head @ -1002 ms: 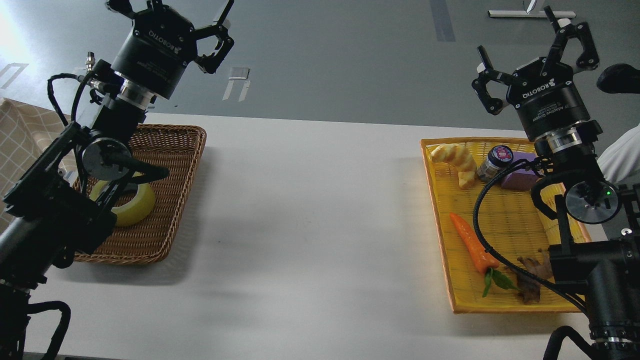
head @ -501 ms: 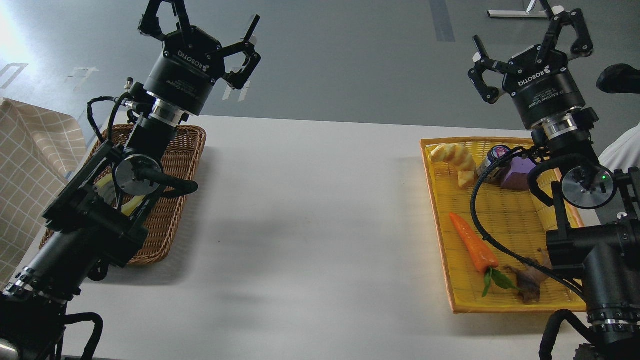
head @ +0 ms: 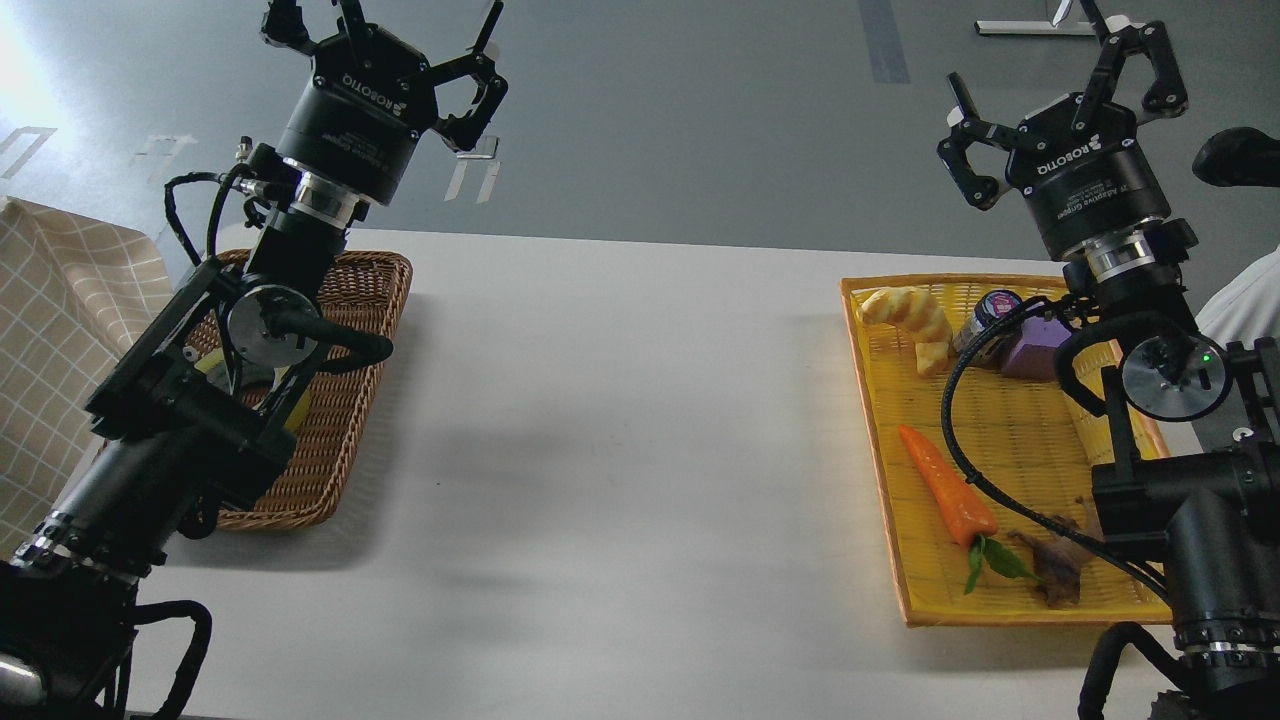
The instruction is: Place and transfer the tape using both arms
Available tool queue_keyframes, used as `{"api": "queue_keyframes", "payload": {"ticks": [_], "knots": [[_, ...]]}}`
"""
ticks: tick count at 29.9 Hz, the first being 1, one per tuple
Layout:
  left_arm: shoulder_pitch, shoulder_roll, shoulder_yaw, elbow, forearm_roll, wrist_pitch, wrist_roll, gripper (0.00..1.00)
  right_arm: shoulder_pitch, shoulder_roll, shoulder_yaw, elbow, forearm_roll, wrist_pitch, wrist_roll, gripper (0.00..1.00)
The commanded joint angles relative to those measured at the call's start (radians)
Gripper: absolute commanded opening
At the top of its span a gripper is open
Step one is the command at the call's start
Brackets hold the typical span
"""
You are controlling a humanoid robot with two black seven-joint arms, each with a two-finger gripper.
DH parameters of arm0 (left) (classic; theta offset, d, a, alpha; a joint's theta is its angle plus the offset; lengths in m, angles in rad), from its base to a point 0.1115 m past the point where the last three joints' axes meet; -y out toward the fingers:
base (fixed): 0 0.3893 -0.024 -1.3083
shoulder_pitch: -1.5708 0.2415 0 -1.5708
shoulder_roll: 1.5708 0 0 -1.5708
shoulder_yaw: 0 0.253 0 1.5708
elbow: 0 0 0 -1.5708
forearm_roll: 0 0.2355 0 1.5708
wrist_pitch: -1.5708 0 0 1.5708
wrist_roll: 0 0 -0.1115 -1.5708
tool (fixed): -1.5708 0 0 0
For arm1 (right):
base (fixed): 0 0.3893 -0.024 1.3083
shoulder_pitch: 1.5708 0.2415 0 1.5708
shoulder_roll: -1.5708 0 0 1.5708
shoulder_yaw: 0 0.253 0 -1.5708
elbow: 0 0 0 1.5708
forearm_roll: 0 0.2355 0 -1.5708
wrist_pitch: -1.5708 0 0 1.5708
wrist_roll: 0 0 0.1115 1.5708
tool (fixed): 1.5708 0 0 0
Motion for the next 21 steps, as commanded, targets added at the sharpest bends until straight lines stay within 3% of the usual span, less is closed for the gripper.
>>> {"api": "queue_keyframes", "payload": {"ticks": [1,21], "knots": [[0.002,-0.006,0.005,0.005,0.000,0.000,0.004,0.98,0.000,0.000,0.000,0.002,0.001,0.000,0.000,1.00],[0.008,-0.034,0.031,-0.007,0.017,0.000,0.011,0.98,0.000,0.000,0.005,0.011,0.003,0.000,0.001,1.00]]}}
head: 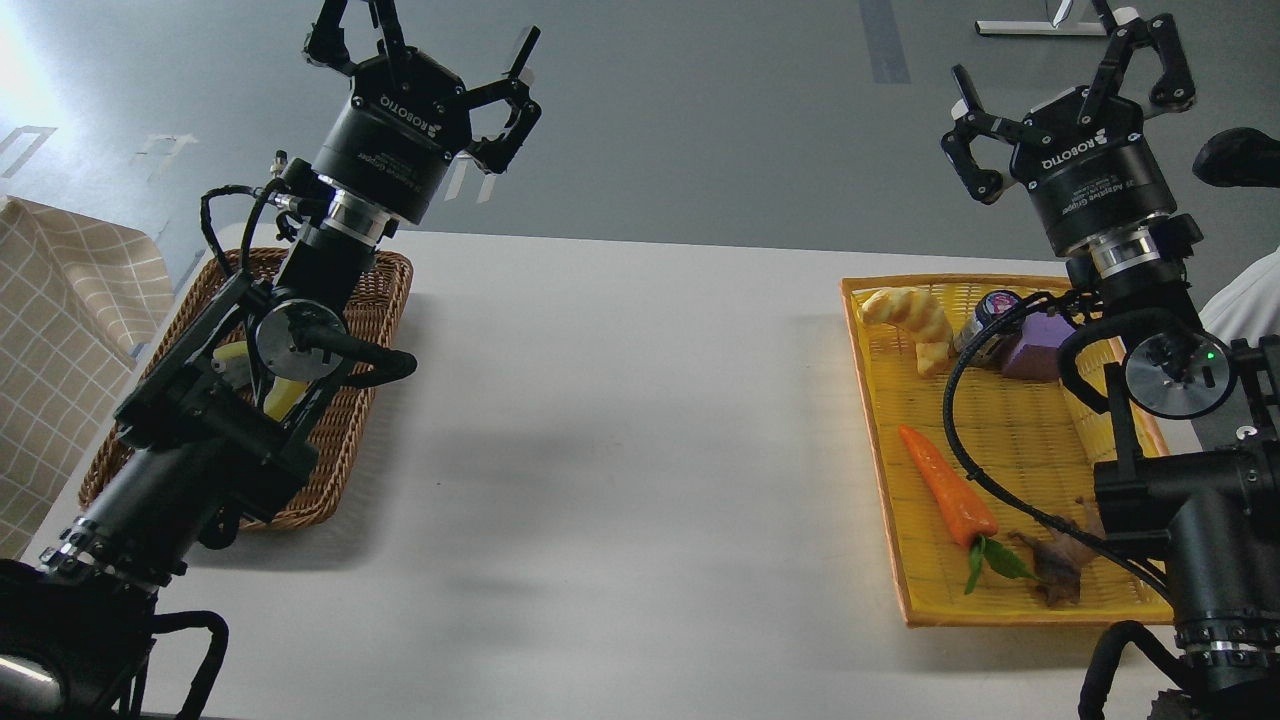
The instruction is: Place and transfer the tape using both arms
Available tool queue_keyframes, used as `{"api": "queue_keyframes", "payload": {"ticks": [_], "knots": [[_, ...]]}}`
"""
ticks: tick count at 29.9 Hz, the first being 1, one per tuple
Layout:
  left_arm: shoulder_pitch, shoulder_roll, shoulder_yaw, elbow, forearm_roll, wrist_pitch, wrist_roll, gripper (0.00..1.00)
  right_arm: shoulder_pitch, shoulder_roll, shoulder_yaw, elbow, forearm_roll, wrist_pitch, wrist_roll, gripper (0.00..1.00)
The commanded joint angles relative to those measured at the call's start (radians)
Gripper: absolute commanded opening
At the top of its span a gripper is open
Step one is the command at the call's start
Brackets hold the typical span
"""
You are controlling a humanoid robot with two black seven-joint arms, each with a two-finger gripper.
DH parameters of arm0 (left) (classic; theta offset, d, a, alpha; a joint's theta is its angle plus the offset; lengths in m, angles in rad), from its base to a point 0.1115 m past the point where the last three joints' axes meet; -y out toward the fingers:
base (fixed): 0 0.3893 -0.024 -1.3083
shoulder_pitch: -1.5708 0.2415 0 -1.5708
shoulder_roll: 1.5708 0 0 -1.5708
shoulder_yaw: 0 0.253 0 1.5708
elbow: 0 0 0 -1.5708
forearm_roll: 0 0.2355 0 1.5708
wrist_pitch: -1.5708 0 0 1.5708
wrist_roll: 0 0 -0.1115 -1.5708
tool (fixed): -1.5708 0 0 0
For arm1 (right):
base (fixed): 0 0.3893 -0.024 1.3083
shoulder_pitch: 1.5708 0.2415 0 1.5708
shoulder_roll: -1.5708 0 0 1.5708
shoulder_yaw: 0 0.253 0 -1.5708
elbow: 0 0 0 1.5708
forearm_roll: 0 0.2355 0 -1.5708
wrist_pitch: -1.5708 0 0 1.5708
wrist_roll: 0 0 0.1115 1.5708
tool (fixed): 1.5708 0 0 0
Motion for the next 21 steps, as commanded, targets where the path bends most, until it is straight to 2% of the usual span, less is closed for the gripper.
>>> {"api": "queue_keyframes", "payload": {"ticks": [1,21], "knots": [[-0.001,0.001,0.001,0.002,0.000,0.000,0.000,0.98,-0.002,0.000,0.000,0.001,0.000,0.000,0.000,1.00],[-0.003,0.002,0.004,0.053,0.003,0.000,0.000,0.98,-0.003,0.000,0.012,-0.005,0.003,0.000,0.000,1.00]]}}
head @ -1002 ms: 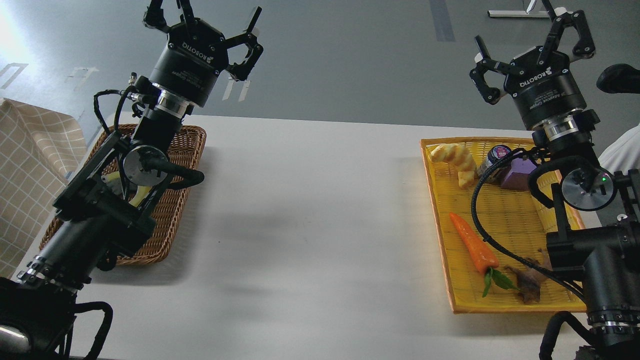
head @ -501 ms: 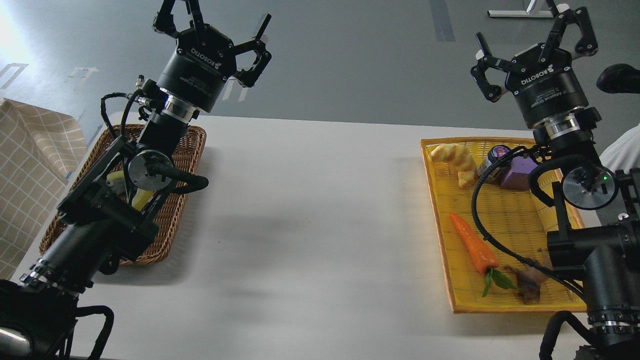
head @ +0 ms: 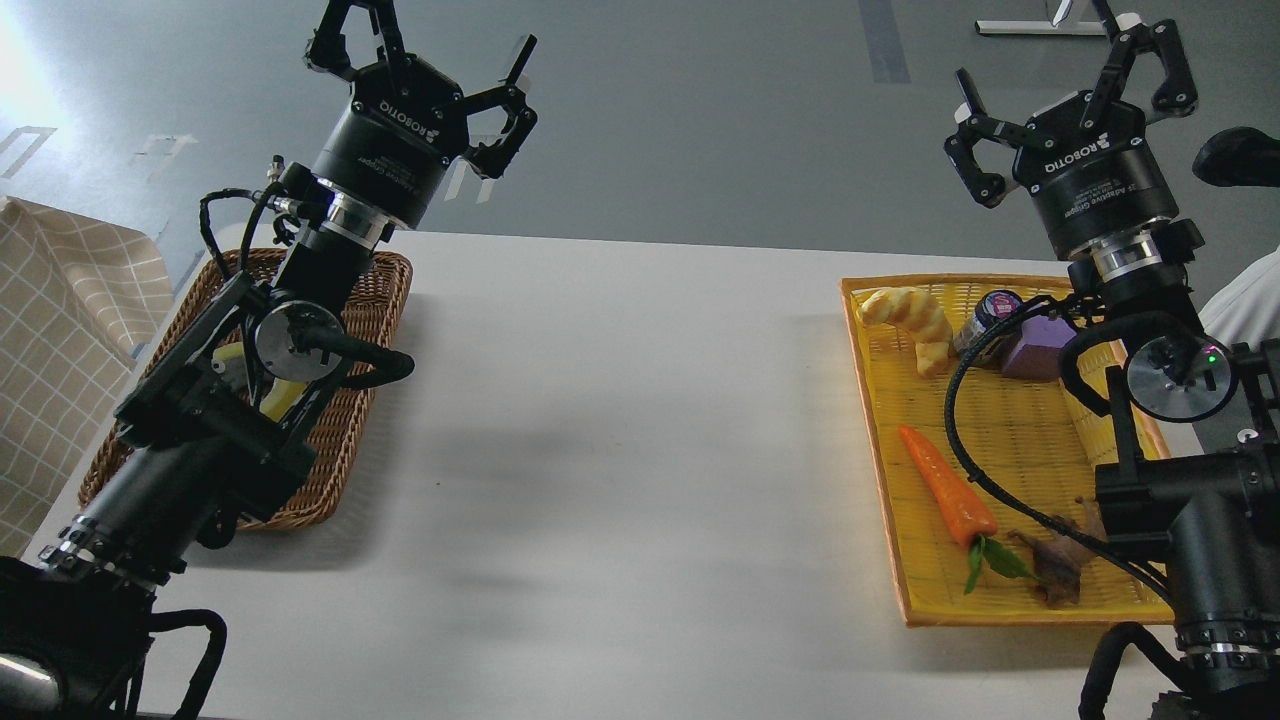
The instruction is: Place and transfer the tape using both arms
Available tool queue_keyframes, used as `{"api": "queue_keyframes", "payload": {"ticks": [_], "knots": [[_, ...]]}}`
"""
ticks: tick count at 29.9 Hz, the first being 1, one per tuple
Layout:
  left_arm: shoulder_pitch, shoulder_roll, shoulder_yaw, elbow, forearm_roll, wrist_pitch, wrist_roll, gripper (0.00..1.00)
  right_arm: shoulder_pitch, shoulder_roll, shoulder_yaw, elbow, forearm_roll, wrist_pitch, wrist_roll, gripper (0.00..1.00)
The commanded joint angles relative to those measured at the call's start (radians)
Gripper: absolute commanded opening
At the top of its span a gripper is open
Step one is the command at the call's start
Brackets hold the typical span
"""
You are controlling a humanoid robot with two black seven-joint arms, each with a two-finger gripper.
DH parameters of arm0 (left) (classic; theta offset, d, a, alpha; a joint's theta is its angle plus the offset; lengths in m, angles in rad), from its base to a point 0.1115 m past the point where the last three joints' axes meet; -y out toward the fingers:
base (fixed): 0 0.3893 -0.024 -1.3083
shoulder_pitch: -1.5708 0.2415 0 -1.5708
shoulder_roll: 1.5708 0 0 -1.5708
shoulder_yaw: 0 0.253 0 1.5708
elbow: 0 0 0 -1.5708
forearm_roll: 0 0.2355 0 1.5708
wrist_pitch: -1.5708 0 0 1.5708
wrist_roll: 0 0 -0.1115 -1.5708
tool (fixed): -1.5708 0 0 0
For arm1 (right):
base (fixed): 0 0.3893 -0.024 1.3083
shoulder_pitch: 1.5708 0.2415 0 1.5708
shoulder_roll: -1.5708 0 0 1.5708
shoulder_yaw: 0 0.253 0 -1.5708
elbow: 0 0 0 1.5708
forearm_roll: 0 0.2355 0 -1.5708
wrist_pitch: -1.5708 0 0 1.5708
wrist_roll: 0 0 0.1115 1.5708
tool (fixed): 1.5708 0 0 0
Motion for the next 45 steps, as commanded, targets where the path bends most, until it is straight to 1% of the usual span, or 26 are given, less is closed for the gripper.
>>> {"api": "queue_keyframes", "payload": {"ticks": [1,9,14,22,25,28,30,45], "knots": [[0.000,-0.001,0.000,0.010,-0.001,0.000,0.001,0.98,0.001,0.000,0.003,0.000,0.002,0.000,0.000,1.00],[0.000,0.005,0.002,0.011,-0.001,0.000,0.002,0.98,-0.004,0.000,0.003,-0.001,0.002,0.000,0.000,1.00],[0.000,0.012,0.035,0.013,-0.001,0.000,0.004,0.98,-0.007,0.000,0.003,-0.001,0.002,0.000,0.000,1.00],[-0.012,0.015,0.055,0.068,-0.001,0.000,0.005,0.98,-0.009,0.000,0.002,-0.009,0.000,0.000,0.000,1.00],[-0.011,0.015,0.057,0.068,0.001,0.000,0.007,0.98,-0.004,0.000,0.000,-0.011,-0.002,0.000,0.000,1.00],[-0.009,0.017,0.057,0.068,0.001,0.000,0.025,0.98,0.002,0.000,-0.002,-0.011,-0.002,0.000,0.000,1.00],[-0.007,0.017,0.057,0.068,0.001,0.000,0.028,0.98,0.002,0.000,-0.002,-0.012,-0.002,0.000,0.000,1.00],[-0.011,0.031,0.052,0.065,0.005,0.000,0.027,0.98,0.004,0.000,-0.003,-0.032,-0.002,0.000,0.000,1.00]]}}
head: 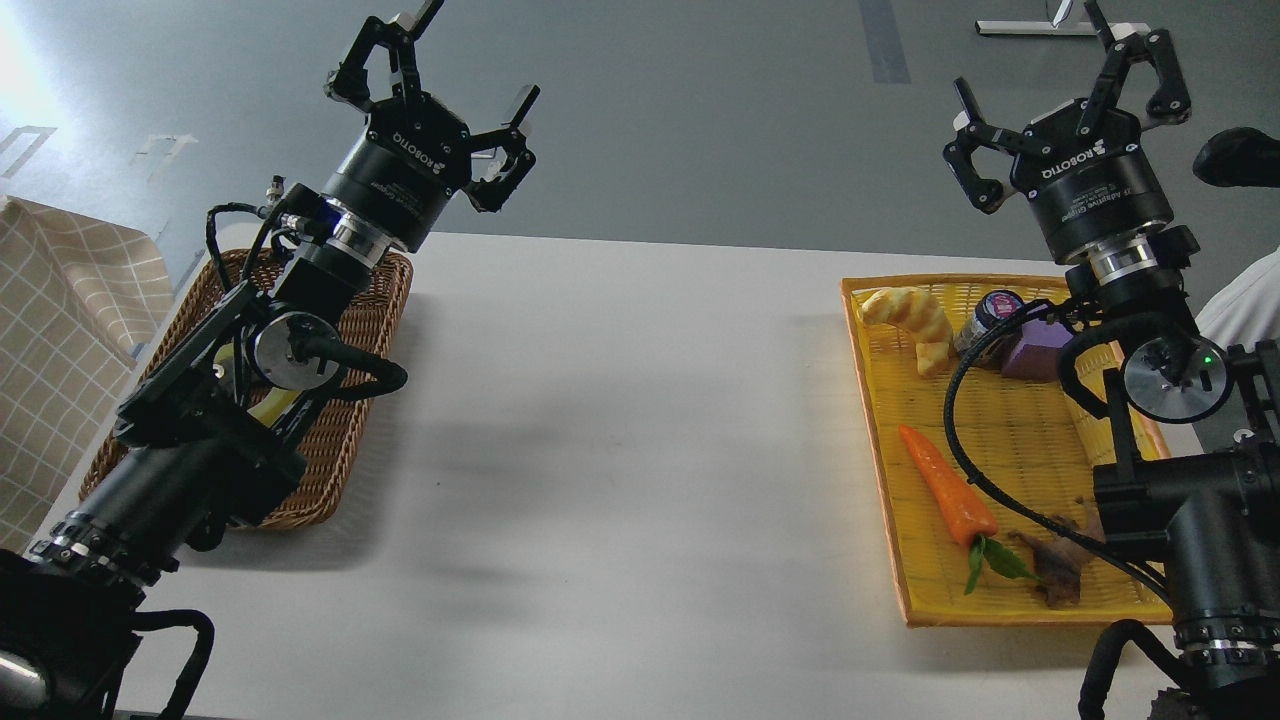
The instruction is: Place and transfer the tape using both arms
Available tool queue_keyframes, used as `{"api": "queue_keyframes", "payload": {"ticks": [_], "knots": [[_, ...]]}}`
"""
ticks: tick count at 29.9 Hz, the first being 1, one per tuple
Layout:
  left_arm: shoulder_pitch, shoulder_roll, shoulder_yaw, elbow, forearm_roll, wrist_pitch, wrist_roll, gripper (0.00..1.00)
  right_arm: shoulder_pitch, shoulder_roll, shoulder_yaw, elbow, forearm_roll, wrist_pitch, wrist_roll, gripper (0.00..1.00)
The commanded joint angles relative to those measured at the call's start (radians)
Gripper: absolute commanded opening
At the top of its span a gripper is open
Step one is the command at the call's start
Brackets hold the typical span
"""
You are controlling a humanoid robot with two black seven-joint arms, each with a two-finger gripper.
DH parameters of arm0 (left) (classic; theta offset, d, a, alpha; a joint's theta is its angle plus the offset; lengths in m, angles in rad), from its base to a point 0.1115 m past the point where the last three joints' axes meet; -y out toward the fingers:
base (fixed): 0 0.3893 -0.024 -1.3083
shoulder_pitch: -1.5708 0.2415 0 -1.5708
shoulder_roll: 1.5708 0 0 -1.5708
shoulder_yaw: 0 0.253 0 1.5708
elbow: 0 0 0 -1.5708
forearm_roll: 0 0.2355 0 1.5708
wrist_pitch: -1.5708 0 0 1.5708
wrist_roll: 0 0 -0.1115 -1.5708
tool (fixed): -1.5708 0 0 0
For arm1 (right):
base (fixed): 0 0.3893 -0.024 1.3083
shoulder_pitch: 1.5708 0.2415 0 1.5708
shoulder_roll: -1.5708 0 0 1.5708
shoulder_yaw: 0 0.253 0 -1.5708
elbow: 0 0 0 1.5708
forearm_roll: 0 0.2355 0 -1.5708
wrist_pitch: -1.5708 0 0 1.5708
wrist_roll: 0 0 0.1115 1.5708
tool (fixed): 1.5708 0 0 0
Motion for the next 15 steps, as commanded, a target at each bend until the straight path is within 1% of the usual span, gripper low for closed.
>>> {"api": "queue_keyframes", "payload": {"ticks": [1,15], "knots": [[0.000,0.008,-0.002,0.000,-0.001,0.000,0.000,0.98,-0.002,0.000,-0.003,0.000,0.000,0.000,0.000,1.00],[0.000,0.000,-0.013,-0.009,-0.001,0.000,-0.007,0.98,-0.007,0.000,-0.006,0.000,0.000,0.000,0.000,1.00]]}}
